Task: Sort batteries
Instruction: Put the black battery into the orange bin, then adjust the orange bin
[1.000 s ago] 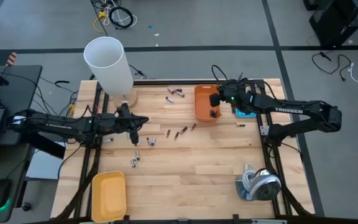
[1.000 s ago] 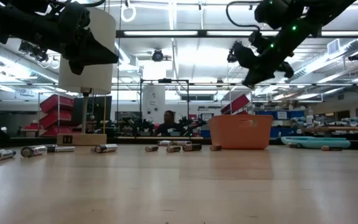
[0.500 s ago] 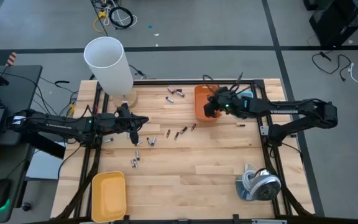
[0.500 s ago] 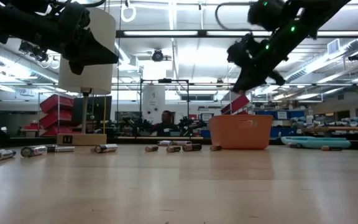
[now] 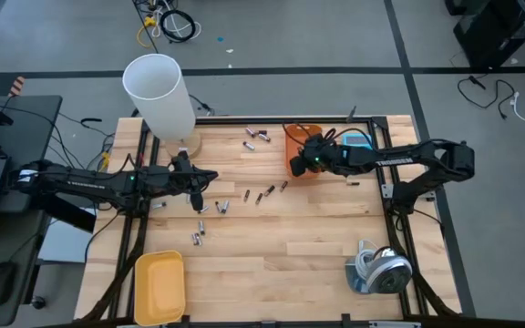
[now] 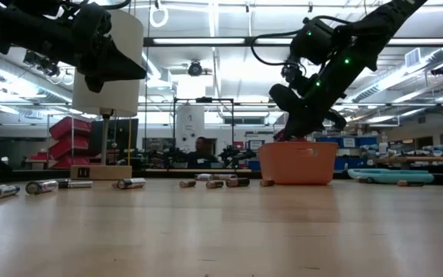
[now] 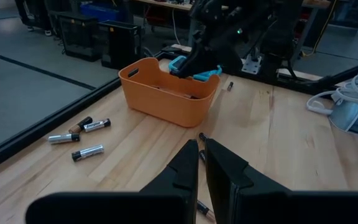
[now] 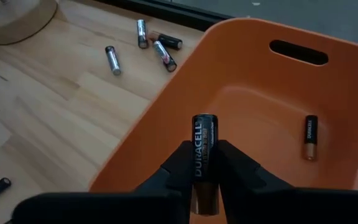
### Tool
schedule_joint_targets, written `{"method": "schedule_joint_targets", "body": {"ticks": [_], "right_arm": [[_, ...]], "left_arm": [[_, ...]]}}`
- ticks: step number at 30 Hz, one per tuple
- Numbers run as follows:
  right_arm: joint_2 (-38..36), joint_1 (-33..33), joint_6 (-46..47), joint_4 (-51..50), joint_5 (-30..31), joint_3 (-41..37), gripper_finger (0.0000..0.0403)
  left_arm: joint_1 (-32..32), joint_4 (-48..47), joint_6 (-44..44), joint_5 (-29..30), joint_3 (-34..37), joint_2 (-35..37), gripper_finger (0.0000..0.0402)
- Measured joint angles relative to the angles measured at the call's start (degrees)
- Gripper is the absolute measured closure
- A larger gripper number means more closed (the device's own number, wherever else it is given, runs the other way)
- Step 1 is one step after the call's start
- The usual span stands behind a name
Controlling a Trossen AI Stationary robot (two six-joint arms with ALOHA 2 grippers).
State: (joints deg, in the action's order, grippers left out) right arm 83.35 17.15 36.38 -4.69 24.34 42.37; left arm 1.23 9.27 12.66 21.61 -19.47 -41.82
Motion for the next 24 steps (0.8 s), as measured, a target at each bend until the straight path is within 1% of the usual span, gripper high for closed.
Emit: {"method": "schedule_joint_targets", "body": {"ticks": [8,14,19,24], "right_arm": [[-0.9,0.0,-0.1,0.1,0.0,0.0,0.0304],[-2.5,0.0,-2.0,0.1,0.0,0.0,0.0289],[-6.8,-0.2,-3.1,-1.0,-1.5,0.0,0.0289],[-13.0,-0.5,-2.2,-8.4,-4.3,0.0,0.029]], "left_arm": [[0.0,0.0,-0.3,0.0,0.0,0.0,0.0371],[0.0,0.0,-0.3,0.0,0.0,0.0,0.0371],[0.0,0.0,-0.3,0.0,0.0,0.0,0.0371],[0.0,-0.2,-0.3,0.0,0.0,0.0,0.0371]]}}
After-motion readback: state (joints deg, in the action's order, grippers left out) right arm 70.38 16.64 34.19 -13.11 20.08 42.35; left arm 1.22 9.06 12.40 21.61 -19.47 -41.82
